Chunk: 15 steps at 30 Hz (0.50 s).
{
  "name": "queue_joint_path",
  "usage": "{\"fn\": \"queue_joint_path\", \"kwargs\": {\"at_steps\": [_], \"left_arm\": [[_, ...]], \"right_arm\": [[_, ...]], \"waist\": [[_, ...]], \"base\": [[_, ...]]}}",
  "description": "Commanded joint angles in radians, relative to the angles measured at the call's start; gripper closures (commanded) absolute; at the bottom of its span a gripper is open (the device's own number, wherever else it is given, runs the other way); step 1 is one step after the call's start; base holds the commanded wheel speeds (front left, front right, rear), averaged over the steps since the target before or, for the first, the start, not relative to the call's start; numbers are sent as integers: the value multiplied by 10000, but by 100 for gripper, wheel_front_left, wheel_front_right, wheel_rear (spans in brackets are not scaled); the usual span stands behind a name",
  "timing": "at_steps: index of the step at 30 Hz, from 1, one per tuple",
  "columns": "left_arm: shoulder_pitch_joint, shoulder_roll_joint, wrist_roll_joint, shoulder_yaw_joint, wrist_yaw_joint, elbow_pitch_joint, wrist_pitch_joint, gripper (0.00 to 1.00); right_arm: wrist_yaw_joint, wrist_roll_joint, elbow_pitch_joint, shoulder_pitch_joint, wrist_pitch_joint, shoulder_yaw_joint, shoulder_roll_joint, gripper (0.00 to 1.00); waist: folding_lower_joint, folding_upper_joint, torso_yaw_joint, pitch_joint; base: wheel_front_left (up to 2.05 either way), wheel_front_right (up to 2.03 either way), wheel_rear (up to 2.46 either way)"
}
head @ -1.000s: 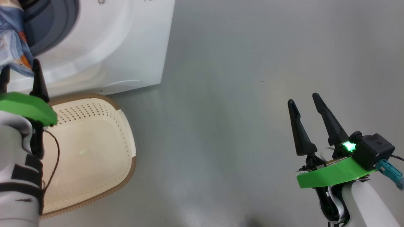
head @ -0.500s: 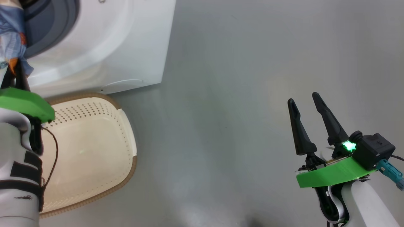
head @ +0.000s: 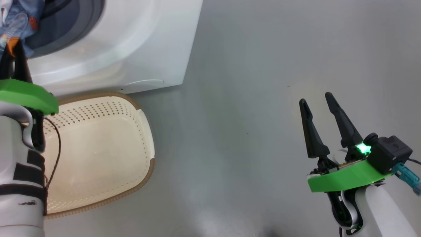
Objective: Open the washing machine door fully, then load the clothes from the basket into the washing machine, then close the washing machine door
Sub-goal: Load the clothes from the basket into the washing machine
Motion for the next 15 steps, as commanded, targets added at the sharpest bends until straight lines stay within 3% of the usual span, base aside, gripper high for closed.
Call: {"fn": "queue_joint_path", "kwargs": {"at_steps": [1,9,15], "left_arm": [[-22,441,91,147,-12,-251,-63,100],[-1272,789,314,-133,-82,1038,-2,100],[-2470,1166,608,-545,18,2563,872,100]], "right_arm": [[44,-46,-244,-141,-80,192,-103,0],[44,15,-219,-71,-80,319,-148,0],[44,60,-170,-31,-80,444,-133,0]], "waist": [[0,0,22,-10],[0,0,-126,31],[0,0,-432,71]], "base": [[0,0,0],[0,0,0],[0,0,0]]}}
